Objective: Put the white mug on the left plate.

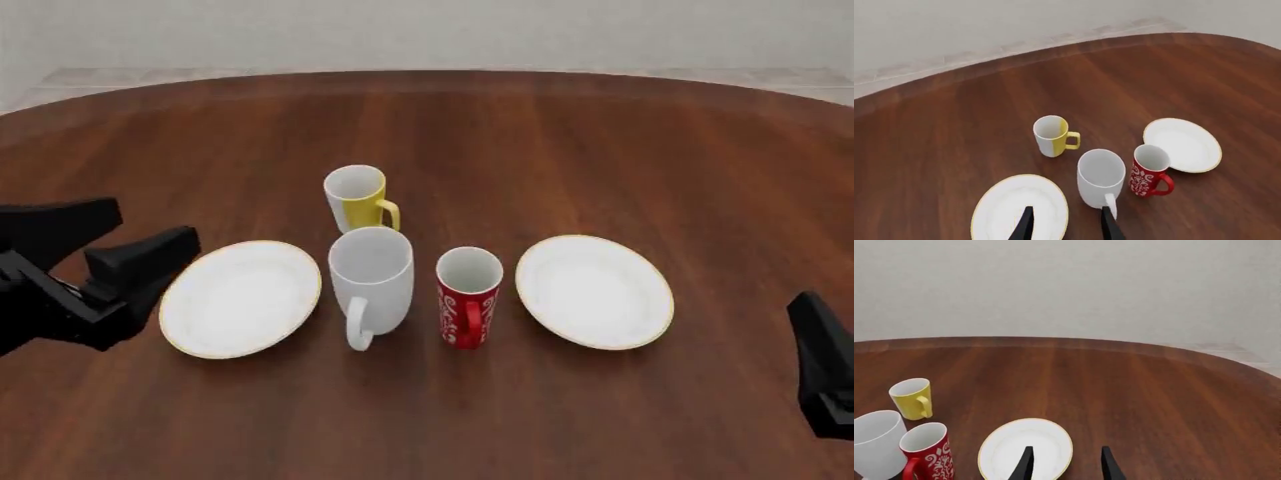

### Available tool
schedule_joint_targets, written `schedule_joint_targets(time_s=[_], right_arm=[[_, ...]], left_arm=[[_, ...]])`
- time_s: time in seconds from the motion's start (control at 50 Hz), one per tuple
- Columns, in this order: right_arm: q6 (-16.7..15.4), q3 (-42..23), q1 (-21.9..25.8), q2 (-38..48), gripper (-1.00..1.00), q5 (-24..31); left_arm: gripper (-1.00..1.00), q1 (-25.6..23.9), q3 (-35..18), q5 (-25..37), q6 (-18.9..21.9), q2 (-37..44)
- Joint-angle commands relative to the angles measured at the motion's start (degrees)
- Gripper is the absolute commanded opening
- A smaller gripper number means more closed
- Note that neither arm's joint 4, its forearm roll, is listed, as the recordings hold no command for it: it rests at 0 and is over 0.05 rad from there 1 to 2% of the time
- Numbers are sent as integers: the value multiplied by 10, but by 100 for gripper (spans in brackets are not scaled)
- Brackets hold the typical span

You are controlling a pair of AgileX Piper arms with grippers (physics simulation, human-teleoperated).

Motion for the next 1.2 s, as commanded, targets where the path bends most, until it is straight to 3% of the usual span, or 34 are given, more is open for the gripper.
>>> schedule_joint_targets(time_s=[0.02, 0.26, 0.5, 0.88, 1.2], right_arm=[[0, 0, 2, 1, 100, 0], [0, 0, 2, 2, 100, -2], [2, 0, 2, 0, 100, -1], [4, 0, 0, 2, 100, -1], [6, 0, -1, 1, 100, -1]], left_arm=[[100, -46, -7, -9, 3, 38], [100, -89, -18, -18, 14, 62], [100, -127, -25, -44, -1, 101], [100, -130, -12, -101, -41, 183], [100, -130, -8, -119, -51, 210]])
